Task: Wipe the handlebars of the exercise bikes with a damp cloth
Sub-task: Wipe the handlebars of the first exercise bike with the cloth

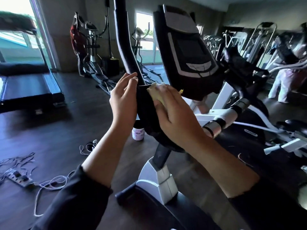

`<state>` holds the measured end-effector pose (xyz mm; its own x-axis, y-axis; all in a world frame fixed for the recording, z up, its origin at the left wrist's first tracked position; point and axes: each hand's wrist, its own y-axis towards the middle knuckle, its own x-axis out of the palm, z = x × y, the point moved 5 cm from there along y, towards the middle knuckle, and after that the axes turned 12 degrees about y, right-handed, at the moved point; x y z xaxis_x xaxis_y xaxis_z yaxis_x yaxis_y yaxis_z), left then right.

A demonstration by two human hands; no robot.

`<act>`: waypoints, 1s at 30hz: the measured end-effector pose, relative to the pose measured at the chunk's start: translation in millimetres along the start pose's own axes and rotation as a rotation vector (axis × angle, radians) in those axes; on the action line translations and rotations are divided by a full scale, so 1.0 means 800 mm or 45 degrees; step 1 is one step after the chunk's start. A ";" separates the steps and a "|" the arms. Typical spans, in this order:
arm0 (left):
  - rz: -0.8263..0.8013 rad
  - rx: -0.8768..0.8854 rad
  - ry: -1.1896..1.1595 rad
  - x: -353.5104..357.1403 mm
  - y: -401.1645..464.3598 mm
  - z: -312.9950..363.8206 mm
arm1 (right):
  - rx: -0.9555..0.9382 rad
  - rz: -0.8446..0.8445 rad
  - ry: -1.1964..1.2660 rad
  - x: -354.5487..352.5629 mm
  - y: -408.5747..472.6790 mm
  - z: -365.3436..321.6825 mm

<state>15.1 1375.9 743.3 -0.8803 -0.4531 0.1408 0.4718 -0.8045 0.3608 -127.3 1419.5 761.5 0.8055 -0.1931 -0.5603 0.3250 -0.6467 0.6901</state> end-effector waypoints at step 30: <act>-0.012 -0.043 0.096 -0.011 -0.045 0.001 | -0.050 0.011 -0.027 0.008 -0.024 -0.022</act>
<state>5.4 1409.4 729.8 -0.8790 -0.4720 0.0671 0.4660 -0.8210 0.3299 -119.7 1443.8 752.4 0.7978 -0.2145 -0.5635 0.3375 -0.6157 0.7121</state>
